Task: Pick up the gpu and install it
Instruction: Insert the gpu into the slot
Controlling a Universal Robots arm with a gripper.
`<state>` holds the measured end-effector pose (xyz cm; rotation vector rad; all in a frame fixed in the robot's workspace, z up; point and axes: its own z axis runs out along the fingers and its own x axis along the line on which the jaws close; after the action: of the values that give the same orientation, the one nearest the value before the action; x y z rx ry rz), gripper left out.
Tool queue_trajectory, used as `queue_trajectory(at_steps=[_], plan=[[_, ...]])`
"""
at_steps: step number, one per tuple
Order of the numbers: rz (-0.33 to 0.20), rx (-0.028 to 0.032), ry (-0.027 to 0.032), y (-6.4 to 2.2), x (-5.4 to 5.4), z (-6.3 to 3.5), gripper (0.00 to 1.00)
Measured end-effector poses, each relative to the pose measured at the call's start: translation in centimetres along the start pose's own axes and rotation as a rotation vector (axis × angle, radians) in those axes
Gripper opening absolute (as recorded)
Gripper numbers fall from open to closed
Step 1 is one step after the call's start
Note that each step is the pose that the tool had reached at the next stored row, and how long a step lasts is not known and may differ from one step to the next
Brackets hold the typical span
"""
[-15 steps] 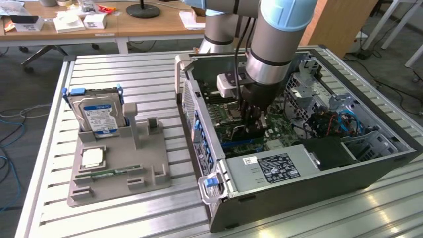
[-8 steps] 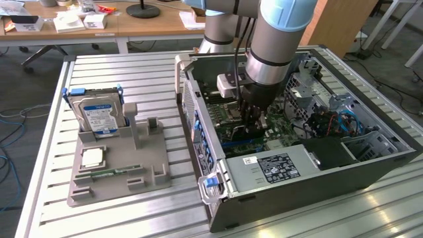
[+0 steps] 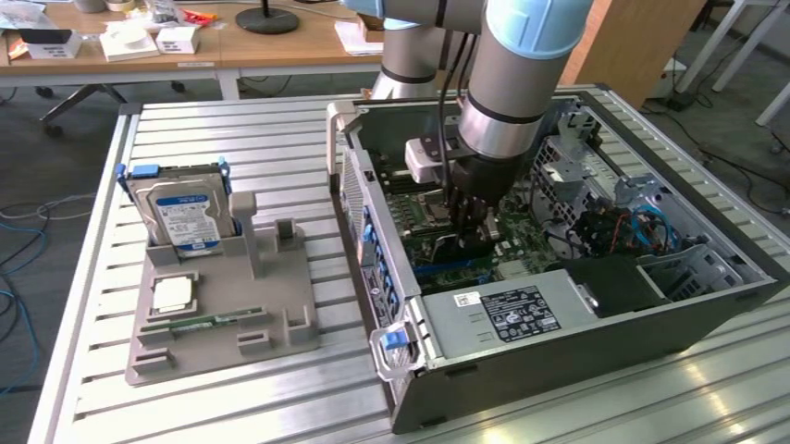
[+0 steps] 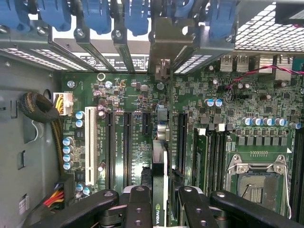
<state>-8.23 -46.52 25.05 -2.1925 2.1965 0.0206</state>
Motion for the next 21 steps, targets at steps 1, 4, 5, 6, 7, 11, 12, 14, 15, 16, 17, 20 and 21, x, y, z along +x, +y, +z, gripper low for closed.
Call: queue_trajectory(at_steps=[1, 4, 5, 6, 7, 11, 12, 14, 15, 16, 17, 20, 21], plan=[[-0.002, -0.0001, 0.0000, 0.00, 0.00, 0.00, 0.27], [-0.007, -0.0003, -0.0001, 0.00, 0.00, 0.00, 0.27], [-0.007, -0.0003, -0.0001, 0.01, 0.00, 0.00, 0.27], [-0.007, -0.0002, -0.0002, 0.03, 0.00, 0.02, 0.27], [-0.007, -0.0002, -0.0002, 0.04, 0.01, 0.04, 0.27], [-0.007, -0.0004, 0.0000, 0.05, 0.01, 0.15, 0.27], [-0.007, -0.0003, -0.0001, 0.05, 0.01, 0.18, 0.27], [-0.007, -0.0002, -0.0003, 0.05, 0.01, 0.26, 0.27], [-0.007, -0.0003, -0.0002, 0.06, 0.01, 0.27, 0.27], [-0.007, -0.0003, -0.0002, 0.06, 0.01, 0.27, 0.27], [-0.007, -0.0003, -0.0001, 0.06, 0.01, 0.27, 0.27], [-0.007, -0.0003, -0.0001, 0.06, 0.01, 0.27, 0.27], [-0.007, -0.0003, -0.0001, 0.06, 0.01, 0.27, 0.27]])
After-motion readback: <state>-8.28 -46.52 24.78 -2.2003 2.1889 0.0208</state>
